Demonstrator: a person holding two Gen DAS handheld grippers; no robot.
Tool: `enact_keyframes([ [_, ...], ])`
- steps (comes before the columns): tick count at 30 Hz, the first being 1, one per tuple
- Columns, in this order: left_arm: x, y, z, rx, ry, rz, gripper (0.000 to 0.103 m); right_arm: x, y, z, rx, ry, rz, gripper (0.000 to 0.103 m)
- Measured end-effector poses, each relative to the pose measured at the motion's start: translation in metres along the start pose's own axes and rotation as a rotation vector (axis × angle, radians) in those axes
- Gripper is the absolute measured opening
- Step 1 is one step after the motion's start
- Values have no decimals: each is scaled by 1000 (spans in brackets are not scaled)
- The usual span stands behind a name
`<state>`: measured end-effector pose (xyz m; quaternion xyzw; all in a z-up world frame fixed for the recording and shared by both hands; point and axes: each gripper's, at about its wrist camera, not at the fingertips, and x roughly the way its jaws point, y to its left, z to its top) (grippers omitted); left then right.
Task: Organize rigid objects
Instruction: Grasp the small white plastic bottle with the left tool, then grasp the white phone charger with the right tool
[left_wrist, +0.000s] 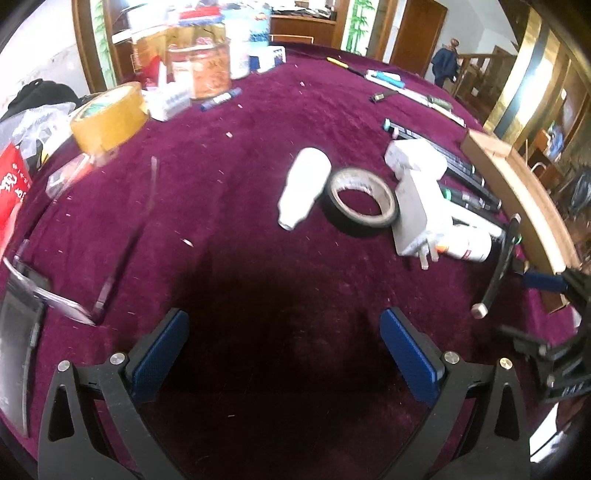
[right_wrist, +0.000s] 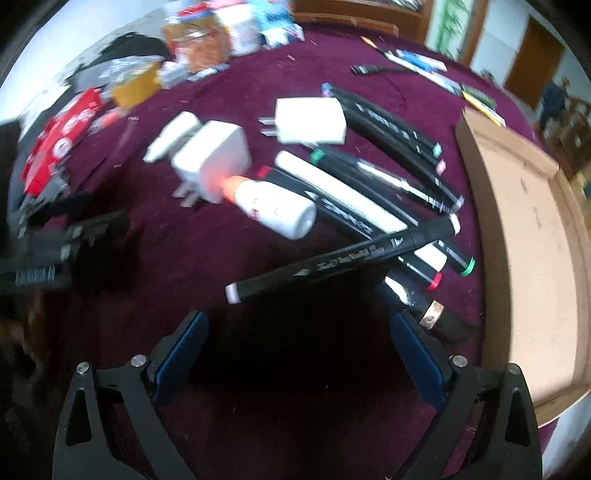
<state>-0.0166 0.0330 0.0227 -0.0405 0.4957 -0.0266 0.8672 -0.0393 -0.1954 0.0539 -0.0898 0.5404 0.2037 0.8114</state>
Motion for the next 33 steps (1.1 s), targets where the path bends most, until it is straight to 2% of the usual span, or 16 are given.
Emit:
enact_keyframes([
  [3,-11,9,18,9,-6,12,103,-20,1,1,-52,-62,18,93],
  [5,-10,14,34,4,7,2,94,-30,3,0,-71,-101,33,93],
  [7,-1,15,48,18,48,3,68,-33,7,-1,-88,-131,32,93],
  [11,22,6,66,68,112,-10,63,-36,10,-5,-95,-159,28,93],
  [13,29,0,73,97,132,-29,43,-41,4,-7,-77,-165,31,93],
  [16,37,-6,82,119,164,-48,42,-46,-6,-10,-41,-172,36,93],
  [19,48,-10,90,143,195,-59,36,-49,-12,-11,-20,-176,50,85],
  [22,57,-16,97,173,203,-43,34,-50,-16,-12,-7,-176,58,82],
  [25,68,-18,102,167,210,-31,27,-49,-17,-11,1,-173,72,71],
  [27,68,-20,100,171,188,-2,24,-48,-16,-8,0,-170,87,68],
  [33,51,-12,76,79,155,-23,24,-47,-8,13,-4,-162,145,65],
])
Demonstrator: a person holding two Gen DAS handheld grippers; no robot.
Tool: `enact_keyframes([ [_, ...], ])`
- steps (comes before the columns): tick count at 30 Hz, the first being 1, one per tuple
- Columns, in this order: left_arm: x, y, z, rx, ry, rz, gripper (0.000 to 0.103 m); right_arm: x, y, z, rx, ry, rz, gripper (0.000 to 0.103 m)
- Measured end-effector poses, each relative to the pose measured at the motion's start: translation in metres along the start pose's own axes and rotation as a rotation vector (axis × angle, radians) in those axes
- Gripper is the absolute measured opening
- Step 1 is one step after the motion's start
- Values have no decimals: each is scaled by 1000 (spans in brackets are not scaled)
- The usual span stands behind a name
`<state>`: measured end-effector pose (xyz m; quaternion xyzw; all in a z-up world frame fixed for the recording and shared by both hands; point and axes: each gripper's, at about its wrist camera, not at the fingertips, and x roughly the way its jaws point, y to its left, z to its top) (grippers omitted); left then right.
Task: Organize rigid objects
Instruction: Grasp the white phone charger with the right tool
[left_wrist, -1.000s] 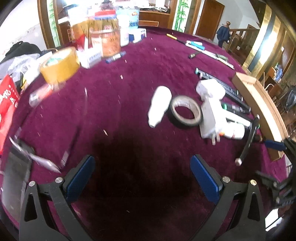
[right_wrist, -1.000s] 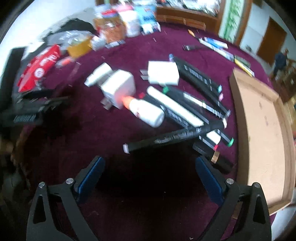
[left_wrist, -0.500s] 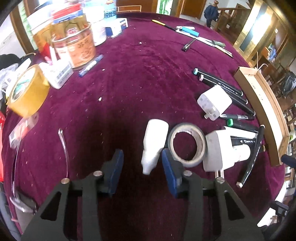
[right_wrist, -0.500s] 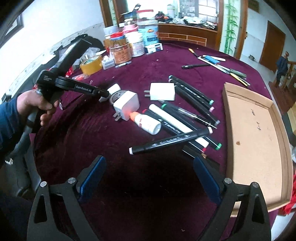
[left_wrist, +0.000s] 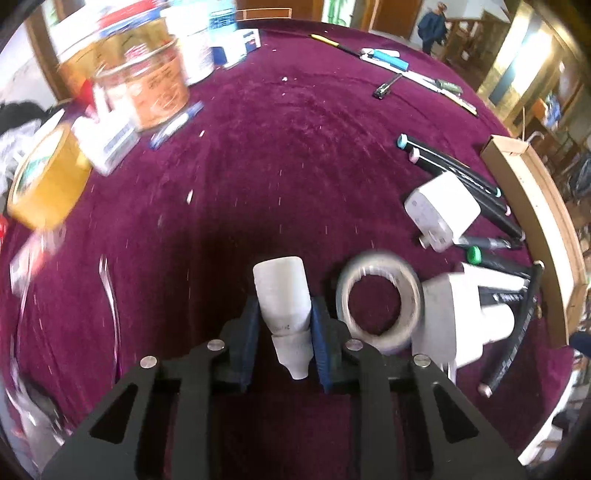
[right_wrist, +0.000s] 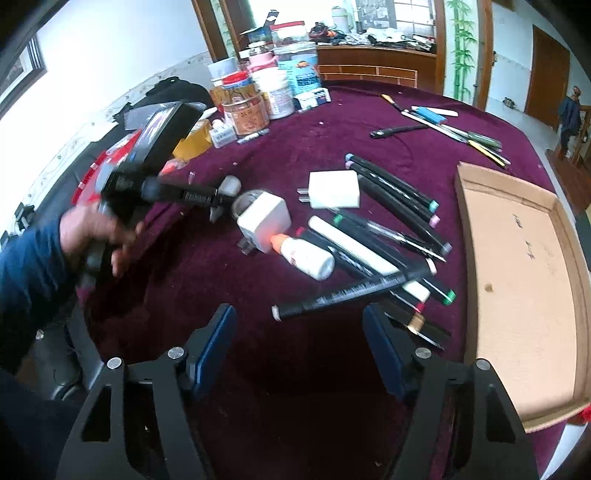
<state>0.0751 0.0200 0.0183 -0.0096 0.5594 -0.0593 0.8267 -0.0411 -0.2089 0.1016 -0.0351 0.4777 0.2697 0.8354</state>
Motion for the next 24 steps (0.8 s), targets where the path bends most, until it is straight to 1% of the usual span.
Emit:
enact_keyframes([
  [5,-20,3,-49,-64,-28,-14,24,16,2,38,88,50,95,65],
  [7,-23,2,-56,-60,-30,-6,24,29,2,55,147,79,128,66],
  [10,-24,1,-61,-57,-39,1,24,58,1,74,248,155,164,65],
  [11,-24,-1,-60,-50,-40,6,24,68,1,79,284,180,164,63],
  [13,-23,-2,-60,-43,-42,12,24,82,4,86,308,203,132,60],
  [14,-23,-3,-60,-38,-43,16,24,88,4,88,323,207,129,60],
  [17,-23,-3,-62,-30,-45,20,24,110,4,92,354,258,109,59],
  [18,-23,-2,-63,-31,-46,18,24,113,3,94,363,267,104,57],
  [20,-23,-2,-64,-26,-48,18,24,122,4,94,366,290,90,47],
  [21,-23,-2,-64,-21,-49,19,24,127,5,93,364,303,78,46],
  [22,-23,-3,-65,-16,-50,21,24,129,3,93,363,314,73,41],
  [24,-23,-4,-65,-8,-53,27,24,134,3,90,368,329,76,35],
])
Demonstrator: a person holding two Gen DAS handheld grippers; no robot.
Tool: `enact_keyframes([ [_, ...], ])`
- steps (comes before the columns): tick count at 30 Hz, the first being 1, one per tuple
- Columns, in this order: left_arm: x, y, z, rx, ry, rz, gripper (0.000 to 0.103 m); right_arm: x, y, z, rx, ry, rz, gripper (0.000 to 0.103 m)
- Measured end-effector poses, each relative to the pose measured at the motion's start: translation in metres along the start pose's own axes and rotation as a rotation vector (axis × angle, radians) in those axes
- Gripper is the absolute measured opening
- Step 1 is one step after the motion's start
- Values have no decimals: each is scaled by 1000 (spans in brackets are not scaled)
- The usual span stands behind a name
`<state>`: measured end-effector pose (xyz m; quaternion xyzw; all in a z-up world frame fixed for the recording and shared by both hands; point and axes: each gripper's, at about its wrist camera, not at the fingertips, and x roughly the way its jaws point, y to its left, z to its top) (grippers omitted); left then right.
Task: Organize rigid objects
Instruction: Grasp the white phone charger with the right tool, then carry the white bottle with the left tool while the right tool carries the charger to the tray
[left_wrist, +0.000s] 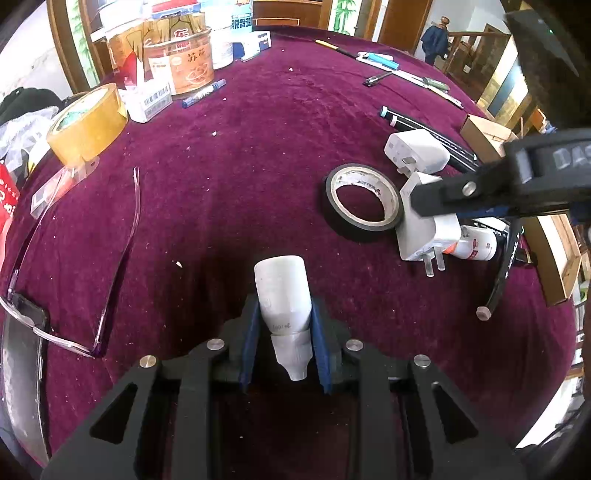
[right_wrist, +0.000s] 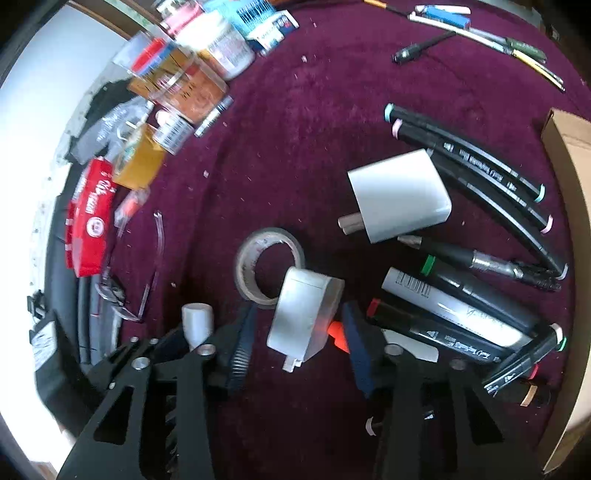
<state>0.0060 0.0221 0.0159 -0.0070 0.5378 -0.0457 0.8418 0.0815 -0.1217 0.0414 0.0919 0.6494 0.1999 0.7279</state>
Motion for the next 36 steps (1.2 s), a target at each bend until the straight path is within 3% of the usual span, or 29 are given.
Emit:
enact_keyframes([
  [11,-2,0,-2,-7,-32,4,24,-21,-7,-19,-35,-84,49,20],
  [24,-25,-2,-13,-99,-56,-17,24,-47,17,-47,-160,-124,167,20],
  [36,-46,-26,-23,-125,-74,5,24,-59,4,-63,-187,-120,228,20],
])
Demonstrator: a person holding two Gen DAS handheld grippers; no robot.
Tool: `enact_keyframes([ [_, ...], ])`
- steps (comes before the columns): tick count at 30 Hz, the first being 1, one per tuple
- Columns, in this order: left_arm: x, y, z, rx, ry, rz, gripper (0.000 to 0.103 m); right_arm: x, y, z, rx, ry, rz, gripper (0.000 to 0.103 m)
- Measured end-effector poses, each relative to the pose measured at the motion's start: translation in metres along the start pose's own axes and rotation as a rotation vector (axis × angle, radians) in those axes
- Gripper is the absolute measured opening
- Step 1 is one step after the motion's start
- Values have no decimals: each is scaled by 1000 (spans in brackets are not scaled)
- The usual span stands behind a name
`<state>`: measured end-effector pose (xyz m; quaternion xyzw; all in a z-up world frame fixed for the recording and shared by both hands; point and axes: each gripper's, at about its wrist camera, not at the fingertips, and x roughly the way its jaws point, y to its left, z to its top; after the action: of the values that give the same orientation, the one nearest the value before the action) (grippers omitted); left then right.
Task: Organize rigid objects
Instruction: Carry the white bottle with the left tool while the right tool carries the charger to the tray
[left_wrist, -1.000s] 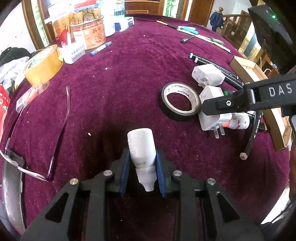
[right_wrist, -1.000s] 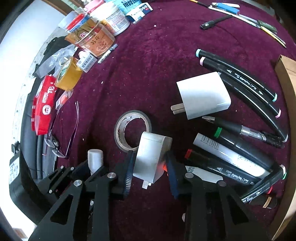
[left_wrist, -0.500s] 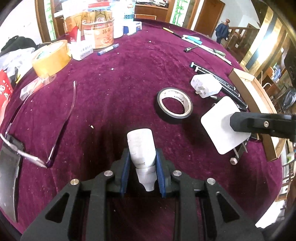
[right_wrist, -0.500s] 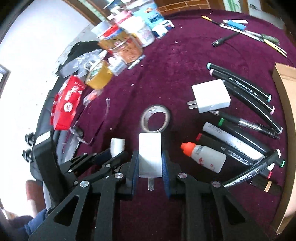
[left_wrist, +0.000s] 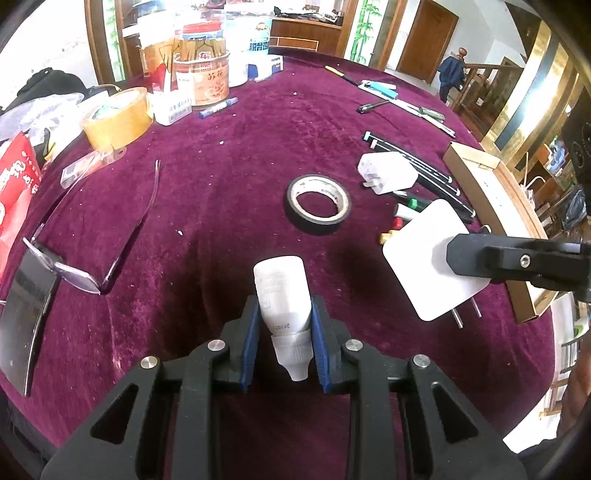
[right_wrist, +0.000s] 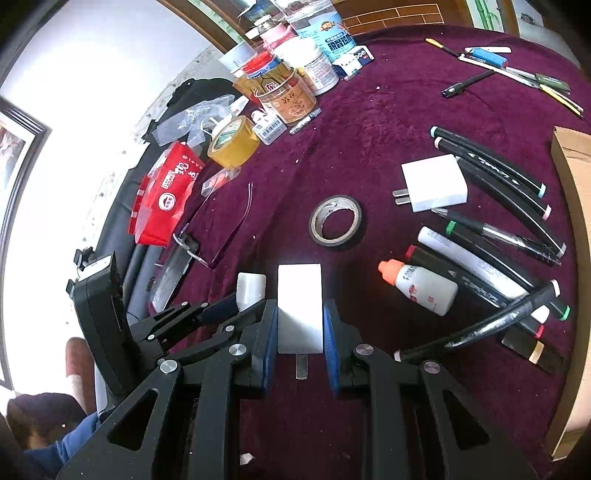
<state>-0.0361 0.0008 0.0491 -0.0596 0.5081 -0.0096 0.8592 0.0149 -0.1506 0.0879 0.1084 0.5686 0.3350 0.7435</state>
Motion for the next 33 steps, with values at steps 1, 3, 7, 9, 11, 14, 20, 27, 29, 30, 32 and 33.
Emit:
enact_keyframes([
  [1,-1,-2,-1,-1,-2,1,24,-3,-2,-1,2,-1,6,20],
  [3,-4,-7,-1,0,-4,4,24,-9,-5,-4,3,-9,15,20],
  [7,-12,-17,-1,0,-23,7,24,-18,-11,-7,7,-24,24,20],
  [9,-14,-23,0,2,-25,6,24,-23,-16,-8,16,-33,30,20],
  [11,-17,-30,0,13,-33,8,24,-29,-20,-10,21,-40,33,20],
  [14,-20,-41,3,21,-38,-1,24,-39,-29,-13,34,-54,36,20],
  [20,-22,-67,10,51,-46,-23,24,-58,-53,-20,74,-79,30,20],
  [27,-19,-105,20,98,-53,-57,24,-87,-86,-25,120,-118,5,20],
  [29,-17,-117,25,109,-50,-71,24,-96,-97,-26,131,-128,-5,20],
  [30,-16,-123,27,113,-50,-79,24,-101,-104,-27,140,-135,-11,20],
  [32,-12,-138,32,126,-44,-99,24,-111,-117,-27,159,-147,-21,20],
  [33,-10,-145,35,133,-42,-108,24,-117,-125,-27,168,-153,-27,20],
])
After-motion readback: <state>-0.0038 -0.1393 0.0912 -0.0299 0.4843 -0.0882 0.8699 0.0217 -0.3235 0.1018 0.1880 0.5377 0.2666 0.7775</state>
